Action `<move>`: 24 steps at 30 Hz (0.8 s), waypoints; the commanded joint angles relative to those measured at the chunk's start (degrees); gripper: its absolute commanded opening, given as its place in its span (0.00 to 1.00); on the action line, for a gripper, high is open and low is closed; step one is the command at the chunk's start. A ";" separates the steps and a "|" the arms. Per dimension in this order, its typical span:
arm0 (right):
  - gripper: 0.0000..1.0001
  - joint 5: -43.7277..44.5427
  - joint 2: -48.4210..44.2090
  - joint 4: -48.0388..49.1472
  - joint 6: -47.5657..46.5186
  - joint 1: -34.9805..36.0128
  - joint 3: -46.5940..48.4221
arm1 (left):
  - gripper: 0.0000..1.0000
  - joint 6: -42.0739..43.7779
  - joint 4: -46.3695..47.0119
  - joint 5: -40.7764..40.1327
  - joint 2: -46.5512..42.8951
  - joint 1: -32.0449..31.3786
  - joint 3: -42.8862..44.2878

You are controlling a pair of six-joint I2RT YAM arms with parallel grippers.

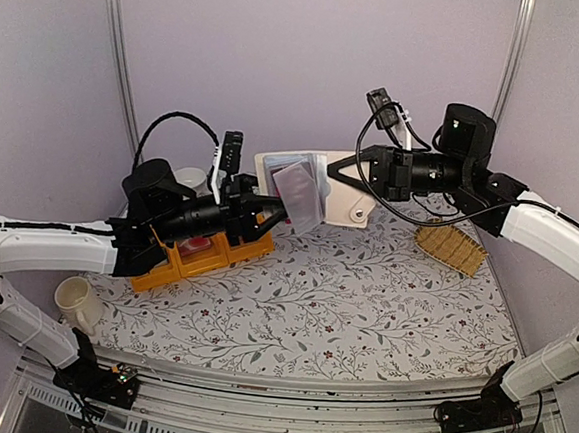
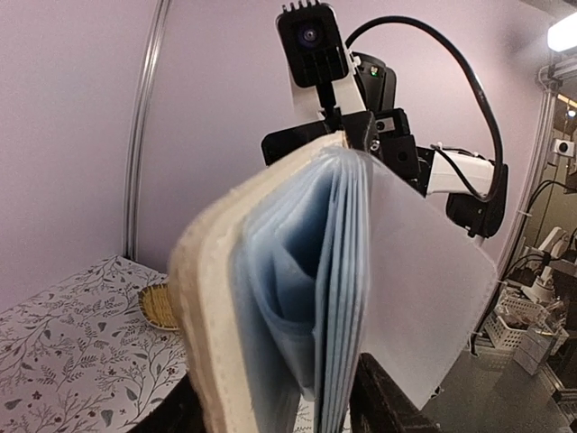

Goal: Take the credit cards out of the card holder
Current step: Pass from the right arm to the left, then adjust the card slot at the card holder.

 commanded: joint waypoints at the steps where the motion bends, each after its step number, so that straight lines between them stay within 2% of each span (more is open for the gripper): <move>1: 0.01 -1.37 2.31 2.49 0.31 1.36 -0.11 | 0.48 -0.93 1.67 2.59 1.88 -0.85 0.95; 2: 0.01 -1.66 2.83 2.34 0.09 1.52 -0.06 | 0.41 -1.17 1.86 3.14 2.06 -0.88 1.07; 3: 0.01 -1.81 3.11 2.28 -0.10 1.56 -0.23 | 0.30 -1.39 2.05 3.41 2.16 -0.86 0.98; 5: 0.01 -2.28 3.44 2.21 -0.82 1.52 -0.58 | 0.03 -1.43 1.88 3.61 1.80 -0.87 0.72; 6: 0.02 -2.54 3.56 2.20 -1.35 1.49 -0.88 | 0.00 -1.35 1.47 3.35 1.51 -0.88 0.57; 9: 0.05 -3.12 4.45 2.35 -3.08 0.81 -1.98 | 0.00 0.30 -2.16 -0.02 -0.09 -1.06 0.54; 10: 0.14 -2.80 4.90 2.25 -3.13 0.21 -2.33 | 0.00 1.28 -5.61 -3.74 -0.76 -1.23 1.48; 12: 0.42 -0.56 5.42 1.15 -2.53 -1.72 -3.25 | 0.00 4.00 -16.91 -15.33 -1.63 -1.80 4.73; 14: 0.60 5.39 4.97 -2.15 -2.77 -3.89 -4.06 | 0.00 6.72 -30.41 -29.89 -1.18 -2.66 9.60; 15: 0.65 11.02 4.63 -4.29 -3.76 -5.12 -4.12 | 0.00 8.12 -38.64 -36.36 -0.39 -3.14 12.29; 18: 0.71 26.05 3.28 -10.91 -5.45 -6.51 -3.20 | 0.00 11.20 -48.81 -48.82 1.22 -4.18 16.49; 21: 0.71 38.24 2.22 -16.40 -7.27 -6.52 -1.88 | 0.00 11.57 -53.24 -53.41 1.76 -4.36 18.00; 24: 0.68 37.51 0.31 -15.05 -8.14 -6.43 -3.10 | 0.00 12.17 -56.99 -54.65 3.69 -4.79 20.48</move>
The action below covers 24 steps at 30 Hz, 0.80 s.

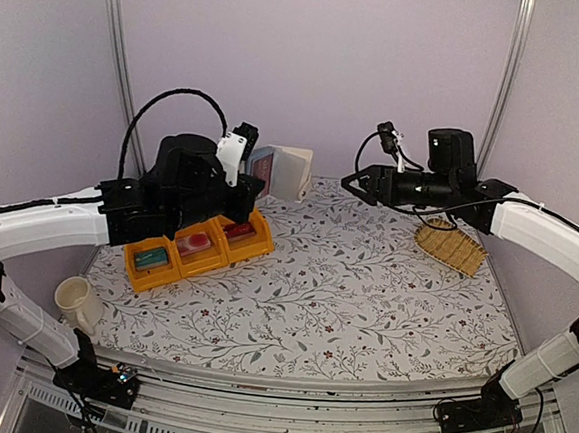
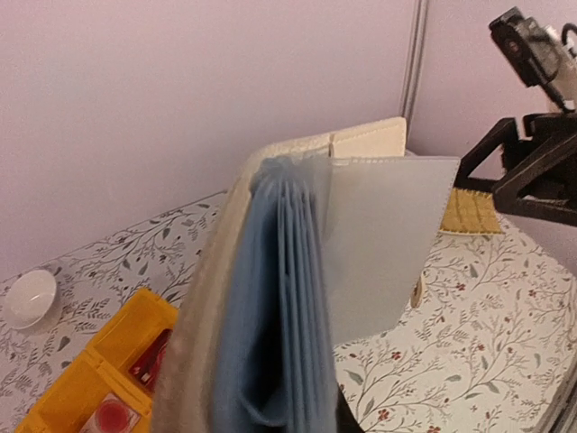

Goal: Take the credit cards out of the card holder
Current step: Adjust the card slot at the card holder, then remove the credit card from the card slot.

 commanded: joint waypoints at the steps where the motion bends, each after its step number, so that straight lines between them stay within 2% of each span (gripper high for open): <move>1: 0.65 6.32 -4.51 -1.09 -2.53 0.68 -0.31 | 0.00 3.36 -10.52 -7.50 2.34 -1.17 2.57; 3: 0.61 -1.64 -6.29 4.91 -3.38 2.39 -2.11 | 0.00 4.25 -5.01 1.99 0.32 -1.02 -0.83; 7: 0.55 -28.68 -7.35 21.12 -6.30 8.26 -5.01 | 0.00 1.76 6.91 18.47 -4.43 0.80 -7.22; 10: 0.57 -42.79 -4.95 30.68 -1.57 12.17 -4.39 | 0.00 -1.10 10.06 25.26 -4.88 2.64 -8.32; 13: 0.50 -42.47 -1.48 35.67 5.62 12.54 -4.50 | 0.00 -1.86 13.64 29.80 -5.35 2.72 -9.61; 15: 0.42 -38.39 -0.17 32.65 5.70 12.23 -4.74 | 0.00 -3.09 18.26 33.84 -6.46 2.89 -11.35; 18: 0.41 -30.35 0.27 26.44 4.21 11.71 -4.72 | 0.00 -6.05 24.21 38.03 -7.79 3.18 -14.07; 21: 0.37 -18.45 -0.45 17.41 -0.03 11.30 -3.36 | 0.00 -7.12 25.10 40.57 -7.42 3.27 -14.30; 24: 0.36 -11.87 -2.41 14.09 -2.45 10.67 -3.99 | 0.00 -8.10 28.30 44.20 -7.85 3.32 -15.80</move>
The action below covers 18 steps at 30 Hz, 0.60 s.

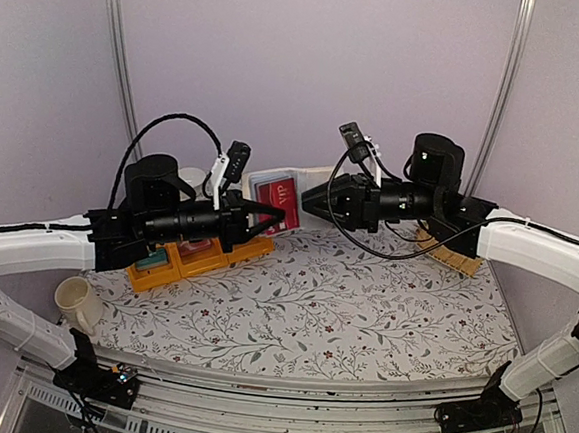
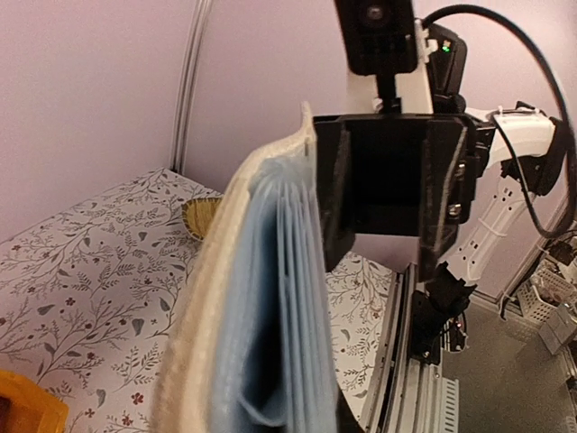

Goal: Take the credit cards out of the card holder
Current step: Remove the credit card from the card slot.

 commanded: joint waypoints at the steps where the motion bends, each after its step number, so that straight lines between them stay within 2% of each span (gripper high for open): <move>1: 0.37 12.74 -2.92 -7.83 -3.86 -0.78 0.06 | 0.00 -2.81 10.10 8.85 -1.21 0.52 -1.68; 5: 0.37 9.75 -2.72 -9.74 -5.80 -0.76 0.86 | 0.00 -4.57 12.97 12.28 -0.61 0.62 -2.75; 8: 0.33 6.78 -0.99 -13.71 -7.34 -0.74 3.28 | 0.00 -6.04 14.79 13.56 0.24 0.63 -3.23; 11: 0.31 -2.51 0.41 -12.55 -8.41 -0.42 4.15 | 0.00 -6.74 15.68 14.30 0.92 0.67 -3.31; 18: 0.21 -4.10 2.64 -10.57 -7.31 0.60 5.72 | 0.00 -7.00 17.32 16.81 2.13 0.64 -3.02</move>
